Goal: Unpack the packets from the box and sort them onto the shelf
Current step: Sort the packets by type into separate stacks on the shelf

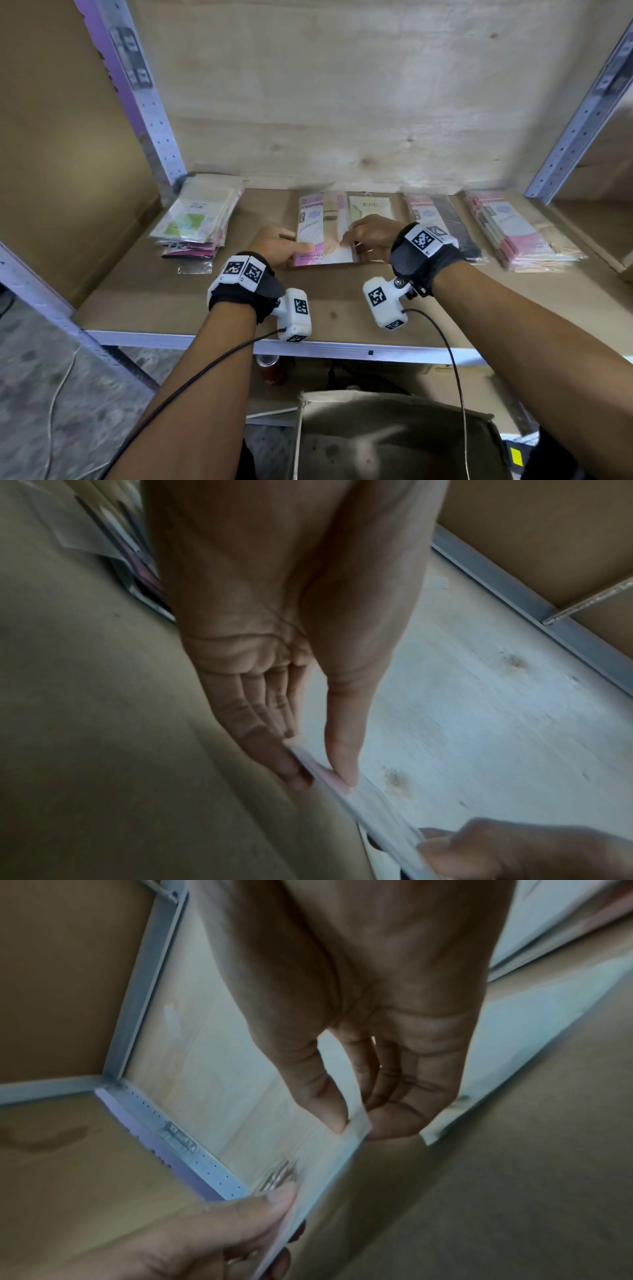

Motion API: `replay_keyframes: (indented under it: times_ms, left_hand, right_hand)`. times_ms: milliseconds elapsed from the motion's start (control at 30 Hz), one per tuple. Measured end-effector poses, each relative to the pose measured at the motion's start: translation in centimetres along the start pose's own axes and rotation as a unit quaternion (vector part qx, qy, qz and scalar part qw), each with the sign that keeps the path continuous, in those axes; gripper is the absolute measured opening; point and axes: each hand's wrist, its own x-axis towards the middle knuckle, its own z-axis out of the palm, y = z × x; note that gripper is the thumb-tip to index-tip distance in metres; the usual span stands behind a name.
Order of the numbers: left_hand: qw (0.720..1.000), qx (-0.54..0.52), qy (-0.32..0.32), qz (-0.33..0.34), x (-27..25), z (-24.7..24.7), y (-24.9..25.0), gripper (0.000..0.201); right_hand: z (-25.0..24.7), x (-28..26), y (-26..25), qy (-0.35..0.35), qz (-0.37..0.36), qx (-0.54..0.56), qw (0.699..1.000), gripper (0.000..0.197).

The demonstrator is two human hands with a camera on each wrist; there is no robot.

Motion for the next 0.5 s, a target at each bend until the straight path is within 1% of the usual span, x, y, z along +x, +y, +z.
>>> replay_keyframes:
  times_ms: [33, 167, 233, 267, 300, 333, 400, 433, 500]
  left_hand:
    - [1.0, 0.006, 0.008, -0.006, 0.3, -0.2, -0.3, 0.014]
    - [0.999, 0.006, 0.032, -0.01, 1.2, -0.8, -0.7, 0.017]
    - [0.999, 0.015, 0.033, 0.004, 1.4, -1.0, -0.7, 0.031]
    - [0.999, 0.018, 0.035, 0.009, 1.4, -1.0, -0.7, 0.029]
    - [0.999, 0.025, 0.042, 0.012, 1.3, -1.0, -0.5, 0.019]
    - [0.998, 0.031, 0.055, 0.012, 1.3, -1.0, -0.4, 0.014]
    - [0.996, 0.039, 0.082, 0.012, 1.5, -1.1, -0.4, 0.027]
    - [0.995, 0.042, 0.09, 0.012, 1.7, -1.2, -0.5, 0.027]
    - [0.996, 0.038, 0.08, 0.008, 1.8, -1.2, -0.6, 0.021]
  right_hand:
    - [0.2, 0.3, -0.3, 0.004, 0.004, -0.022, 1.0, 0.014]
    - [1.1, 1.3, -1.4, 0.024, 0.017, -0.073, 0.997, 0.014]
    - [1.5, 1.5, -1.8, 0.036, 0.019, -0.097, 0.994, 0.025]
    - [1.7, 1.5, -1.9, 0.044, 0.019, -0.106, 0.993, 0.034]
    - [1.8, 1.5, -2.0, 0.051, 0.019, -0.112, 0.992, 0.042]
    - [1.9, 1.5, -2.0, 0.057, 0.018, -0.115, 0.992, 0.047]
    - [2.1, 1.4, -2.0, 0.062, 0.018, -0.115, 0.991, 0.045]
    - [2.1, 1.4, -1.9, 0.061, 0.02, -0.114, 0.991, 0.042]
    - [2.3, 1.3, -1.9, 0.054, 0.024, -0.111, 0.992, 0.037]
